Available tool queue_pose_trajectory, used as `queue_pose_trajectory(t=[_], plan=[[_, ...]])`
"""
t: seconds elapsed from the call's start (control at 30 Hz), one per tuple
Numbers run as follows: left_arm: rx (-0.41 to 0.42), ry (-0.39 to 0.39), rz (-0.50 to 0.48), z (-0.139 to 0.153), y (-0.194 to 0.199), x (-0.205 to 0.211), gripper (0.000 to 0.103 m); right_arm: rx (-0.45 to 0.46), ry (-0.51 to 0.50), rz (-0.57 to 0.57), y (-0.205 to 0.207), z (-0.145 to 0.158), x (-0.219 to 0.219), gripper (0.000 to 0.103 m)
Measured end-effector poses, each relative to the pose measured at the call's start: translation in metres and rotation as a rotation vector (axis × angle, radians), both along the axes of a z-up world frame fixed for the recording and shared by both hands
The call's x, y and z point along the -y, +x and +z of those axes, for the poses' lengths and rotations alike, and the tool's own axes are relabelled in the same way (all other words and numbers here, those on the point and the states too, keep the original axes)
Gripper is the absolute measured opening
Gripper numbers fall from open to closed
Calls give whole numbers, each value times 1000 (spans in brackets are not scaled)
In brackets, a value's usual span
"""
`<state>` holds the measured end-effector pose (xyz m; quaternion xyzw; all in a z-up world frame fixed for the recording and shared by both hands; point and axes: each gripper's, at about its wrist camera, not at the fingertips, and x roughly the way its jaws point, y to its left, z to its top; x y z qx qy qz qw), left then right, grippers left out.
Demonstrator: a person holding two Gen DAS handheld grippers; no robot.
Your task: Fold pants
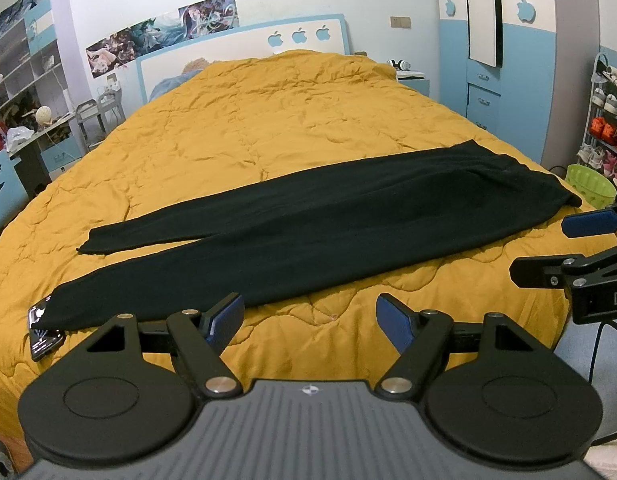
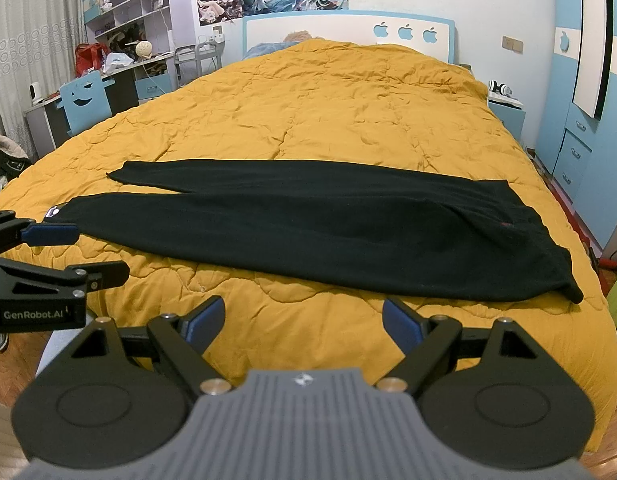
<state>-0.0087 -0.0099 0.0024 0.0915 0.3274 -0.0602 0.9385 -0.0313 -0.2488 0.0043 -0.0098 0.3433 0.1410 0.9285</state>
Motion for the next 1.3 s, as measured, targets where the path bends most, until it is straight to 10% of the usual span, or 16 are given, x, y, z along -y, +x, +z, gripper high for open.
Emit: queue_pose_trajectory(t=[1.3], plan=[[-35, -28, 11, -11, 16, -15, 86, -18, -7, -10, 11, -10, 5, 82]])
